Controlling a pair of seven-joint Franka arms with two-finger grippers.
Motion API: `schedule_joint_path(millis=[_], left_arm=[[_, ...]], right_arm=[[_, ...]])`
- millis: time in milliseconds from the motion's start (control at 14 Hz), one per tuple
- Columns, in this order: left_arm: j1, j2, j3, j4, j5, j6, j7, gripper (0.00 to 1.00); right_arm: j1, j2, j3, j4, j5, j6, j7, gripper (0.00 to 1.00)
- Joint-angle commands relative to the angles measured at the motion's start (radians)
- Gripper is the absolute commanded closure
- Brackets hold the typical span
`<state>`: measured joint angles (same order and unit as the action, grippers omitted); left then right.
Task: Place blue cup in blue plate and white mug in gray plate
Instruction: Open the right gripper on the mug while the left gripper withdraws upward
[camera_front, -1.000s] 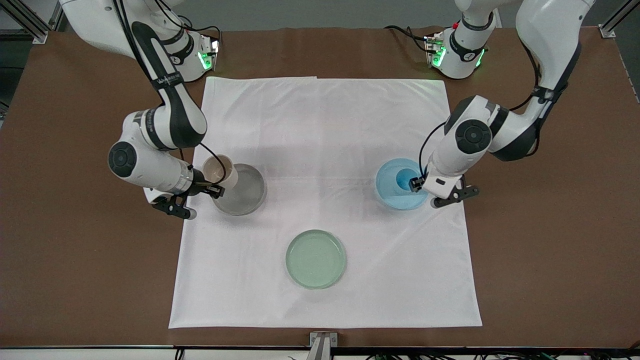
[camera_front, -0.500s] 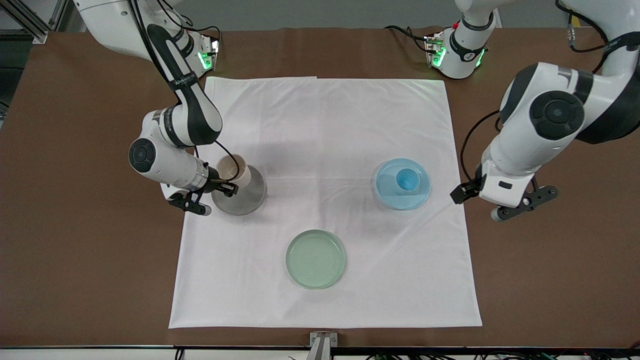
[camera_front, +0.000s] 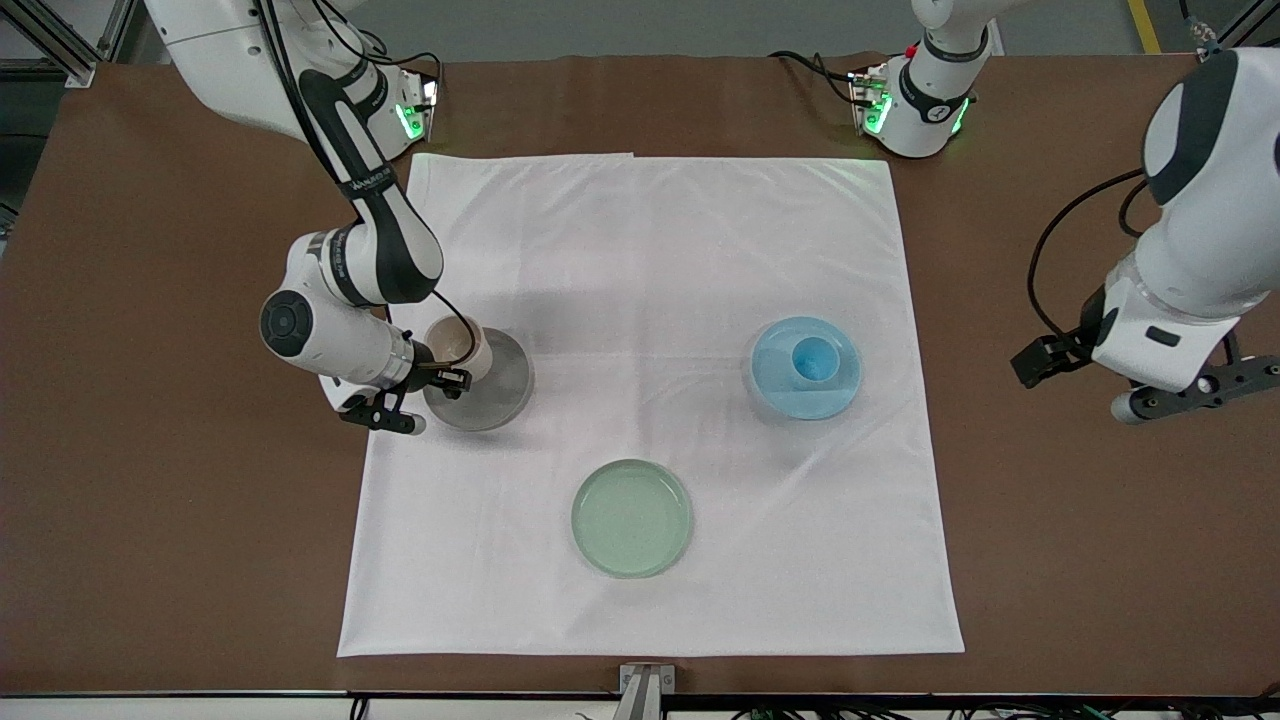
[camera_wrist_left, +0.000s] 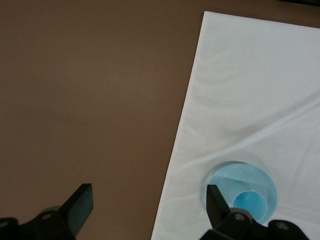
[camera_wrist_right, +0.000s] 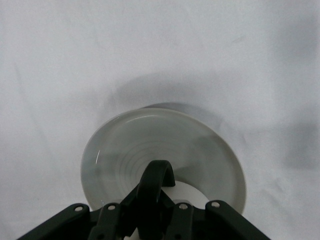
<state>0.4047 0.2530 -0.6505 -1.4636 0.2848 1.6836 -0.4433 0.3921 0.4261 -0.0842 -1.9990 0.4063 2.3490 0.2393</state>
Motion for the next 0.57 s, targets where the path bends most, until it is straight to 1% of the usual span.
schedule_joint_path(millis=[0,143,286,429,500], left_arm=[[0.072,-0.052,-0.005,-0.001,-0.068,-0.022,0.148,0.0],[0.095,-0.08,0.015,0.018,-0.114,-0.056,0.254,0.0],[0.07,-0.121,0.09,0.019,-0.165,-0.094,0.275,0.0],[-0.008,-0.15,0.182,0.017,-0.188,-0.133,0.281,0.0],[-0.067,-0.162,0.243,0.017,-0.188,-0.146,0.282,0.0]], right_arm=[[-0.002,0.036,0.004,0.034,0.023,0.006,-0.021,1.0],[-0.009,0.043,0.004,0.043,0.022,0.003,-0.021,1.0],[-0.009,0.049,0.004,0.048,0.022,0.004,-0.021,1.0],[-0.009,0.06,0.004,0.058,0.023,0.004,-0.021,1.0],[-0.01,0.063,0.004,0.063,0.023,0.006,-0.021,1.0]])
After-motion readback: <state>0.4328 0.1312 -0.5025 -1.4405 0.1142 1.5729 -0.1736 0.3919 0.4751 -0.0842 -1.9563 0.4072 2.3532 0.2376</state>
